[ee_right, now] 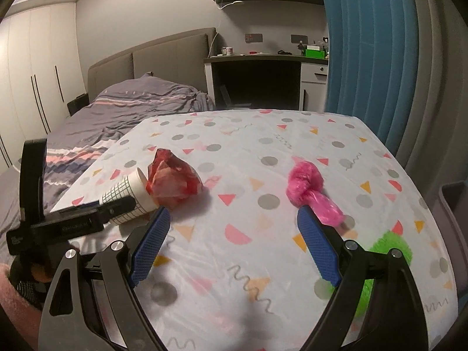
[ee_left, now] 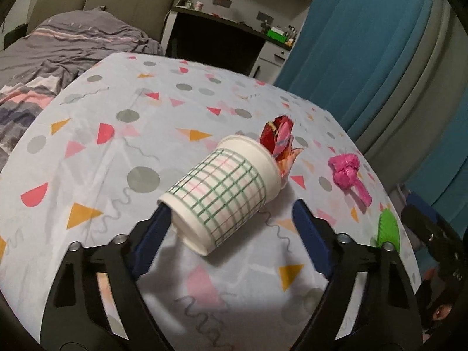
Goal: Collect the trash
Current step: 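Grasp the white grid-pattern cup rim with the left gripper and lift it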
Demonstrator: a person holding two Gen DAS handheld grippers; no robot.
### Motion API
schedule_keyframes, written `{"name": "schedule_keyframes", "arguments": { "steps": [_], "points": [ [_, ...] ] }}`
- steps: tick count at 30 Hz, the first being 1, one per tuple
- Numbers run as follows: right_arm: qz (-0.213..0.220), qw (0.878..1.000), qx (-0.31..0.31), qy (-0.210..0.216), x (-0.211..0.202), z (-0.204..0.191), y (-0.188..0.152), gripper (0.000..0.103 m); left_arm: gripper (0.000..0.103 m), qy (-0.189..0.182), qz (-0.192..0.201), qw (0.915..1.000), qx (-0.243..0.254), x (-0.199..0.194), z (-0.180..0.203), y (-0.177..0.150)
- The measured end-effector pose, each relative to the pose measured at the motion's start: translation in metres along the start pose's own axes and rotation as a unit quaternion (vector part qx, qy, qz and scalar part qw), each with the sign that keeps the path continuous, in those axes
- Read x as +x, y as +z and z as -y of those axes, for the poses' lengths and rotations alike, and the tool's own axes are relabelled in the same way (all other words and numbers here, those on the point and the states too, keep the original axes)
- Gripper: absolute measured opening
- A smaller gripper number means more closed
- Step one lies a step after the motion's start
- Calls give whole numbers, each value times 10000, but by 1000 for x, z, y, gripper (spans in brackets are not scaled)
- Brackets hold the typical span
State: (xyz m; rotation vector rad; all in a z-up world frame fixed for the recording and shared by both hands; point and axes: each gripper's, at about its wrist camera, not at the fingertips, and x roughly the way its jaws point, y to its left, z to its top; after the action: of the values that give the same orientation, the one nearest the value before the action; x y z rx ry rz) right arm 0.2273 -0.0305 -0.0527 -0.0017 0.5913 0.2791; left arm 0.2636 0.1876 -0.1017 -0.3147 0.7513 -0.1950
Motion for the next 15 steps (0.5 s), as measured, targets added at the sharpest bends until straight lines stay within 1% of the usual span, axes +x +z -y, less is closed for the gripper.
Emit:
{"name": "schedule_keyframes", "arguments": {
  "steps": [1,3,6,9,11,13,14,15],
  "points": [
    [-15,10000,-4,5,3,-1,2,86,72,-33,-17,10000,-8,1,-1,0],
    [-56,10000,9,33,8,-3,3,86,66,-113,-68,9999,-66,2,-4,-1],
    [-95,9999,15,77,14,-6,5,86,63,-130,-78,9998,-146,1,-7,-2],
    [-124,9999,14,112,18,-9,5,86,56,-106,-88,9997,-215,-1,-9,-4],
    [-144,9998,20,130,20,-9,4,86,50,-71,-108,9996,-239,-1,-10,-5],
    [-164,9998,24,137,23,-9,3,86,36,-59,-143,9995,-288,-2,-11,-8],
    [-174,9998,29,136,24,-9,3,86,34,-70,-144,9994,-296,-2,-11,-8],
    [-185,9997,38,143,25,-9,3,86,29,-74,-135,9995,-292,-3,-11,-9]
  ]
}}
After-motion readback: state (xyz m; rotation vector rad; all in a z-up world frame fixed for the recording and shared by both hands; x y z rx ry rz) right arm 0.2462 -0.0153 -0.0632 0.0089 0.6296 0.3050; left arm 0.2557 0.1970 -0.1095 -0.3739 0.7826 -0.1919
